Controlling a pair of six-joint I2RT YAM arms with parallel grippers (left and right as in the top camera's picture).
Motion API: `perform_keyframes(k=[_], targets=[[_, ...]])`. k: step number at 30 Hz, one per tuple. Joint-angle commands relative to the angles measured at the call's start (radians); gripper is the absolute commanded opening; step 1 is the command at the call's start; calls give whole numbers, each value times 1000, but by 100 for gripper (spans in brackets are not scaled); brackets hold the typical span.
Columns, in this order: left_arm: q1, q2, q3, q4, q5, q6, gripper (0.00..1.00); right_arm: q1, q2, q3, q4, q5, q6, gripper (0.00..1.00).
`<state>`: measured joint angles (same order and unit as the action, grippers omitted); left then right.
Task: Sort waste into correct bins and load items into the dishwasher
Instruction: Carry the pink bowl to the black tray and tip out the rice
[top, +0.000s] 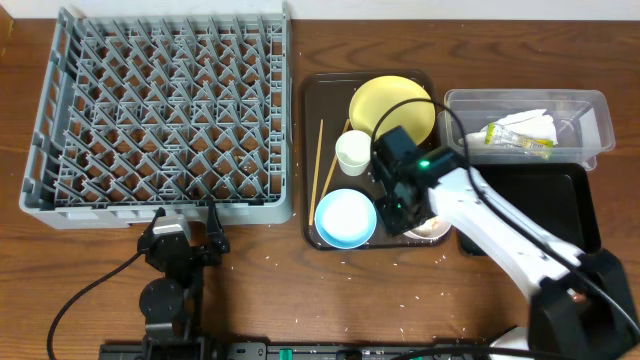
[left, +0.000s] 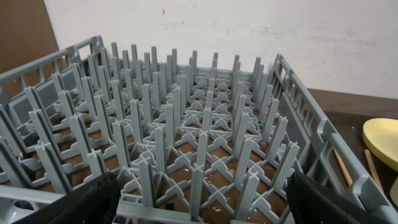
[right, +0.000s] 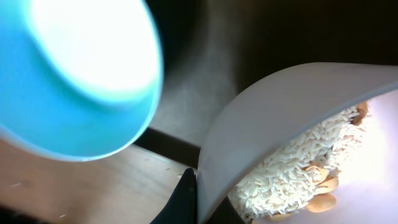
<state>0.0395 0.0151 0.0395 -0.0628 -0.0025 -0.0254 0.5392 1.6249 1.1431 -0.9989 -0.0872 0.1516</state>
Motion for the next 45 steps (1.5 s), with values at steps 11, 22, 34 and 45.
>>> perform_keyframes(k=[11, 22, 34, 45], targets=[[7, -3, -32, -14, -5, 6, 86, -286, -282, 24, -58, -237, -137, 1], [7, -3, -32, -14, -5, 6, 86, -656, -310, 20, -105, -503, -327, 1], [7, -3, -32, -14, -5, 6, 86, -919, -309, -13, -129, -708, -439, 1], [7, -3, -32, -14, -5, 6, 86, -1046, -309, -190, 18, -929, -424, 1]])
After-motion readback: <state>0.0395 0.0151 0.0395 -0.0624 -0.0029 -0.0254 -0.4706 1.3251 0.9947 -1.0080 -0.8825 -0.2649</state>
